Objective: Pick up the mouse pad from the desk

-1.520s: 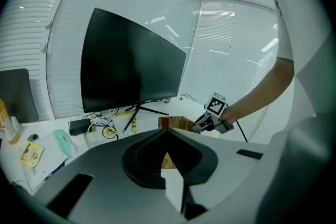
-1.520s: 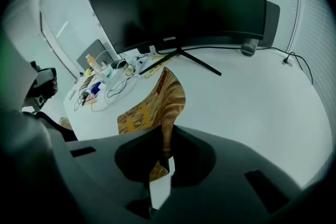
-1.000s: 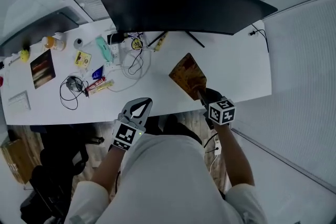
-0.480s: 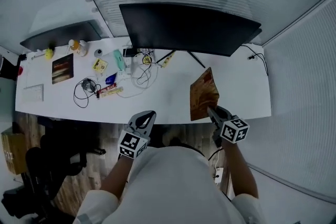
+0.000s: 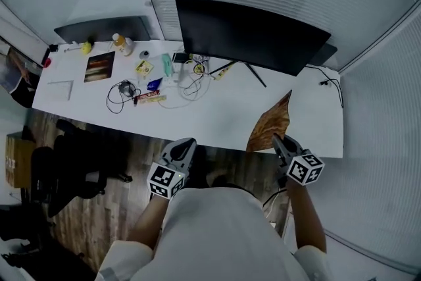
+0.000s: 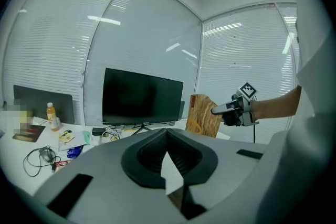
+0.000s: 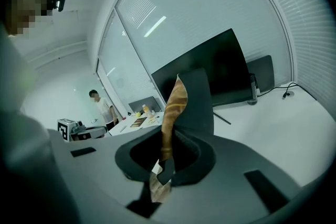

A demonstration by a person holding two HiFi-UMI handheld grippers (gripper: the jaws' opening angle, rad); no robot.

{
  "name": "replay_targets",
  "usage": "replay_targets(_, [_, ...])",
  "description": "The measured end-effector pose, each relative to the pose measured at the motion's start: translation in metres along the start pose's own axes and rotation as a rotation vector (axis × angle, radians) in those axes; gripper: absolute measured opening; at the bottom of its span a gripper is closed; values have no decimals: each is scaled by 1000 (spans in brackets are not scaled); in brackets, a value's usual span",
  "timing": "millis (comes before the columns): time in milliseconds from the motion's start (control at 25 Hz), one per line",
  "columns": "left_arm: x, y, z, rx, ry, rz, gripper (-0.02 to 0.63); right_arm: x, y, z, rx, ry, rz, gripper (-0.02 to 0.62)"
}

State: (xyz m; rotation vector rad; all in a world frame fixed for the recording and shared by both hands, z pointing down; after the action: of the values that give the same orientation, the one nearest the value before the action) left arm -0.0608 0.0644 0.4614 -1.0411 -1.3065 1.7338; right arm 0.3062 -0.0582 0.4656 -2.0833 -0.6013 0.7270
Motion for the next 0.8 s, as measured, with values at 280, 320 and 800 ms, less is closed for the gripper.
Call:
replay_targets(280, [35,2,-24,13,47,-22,17,21,-1,16,29,40,-38,50])
replay_targets(320, [39,4,-25,14,51,-27,17,23,-1,20,40,44,-43,49])
replay_targets(800, [80,27,-4,-3,38,-79,17,38,9,72,75,43,-163,51])
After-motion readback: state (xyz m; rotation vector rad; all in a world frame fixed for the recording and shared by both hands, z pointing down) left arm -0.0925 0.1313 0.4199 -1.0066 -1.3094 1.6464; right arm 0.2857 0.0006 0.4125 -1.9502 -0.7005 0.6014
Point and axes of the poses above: the fingertips, and each gripper's own axes: x backward along the fingers, z to its left, y out of its top, the point moved 10 cm from there along x, backward along the fingers, and after that the axes turned 9 degrees about -z, right-handed, at the moved point
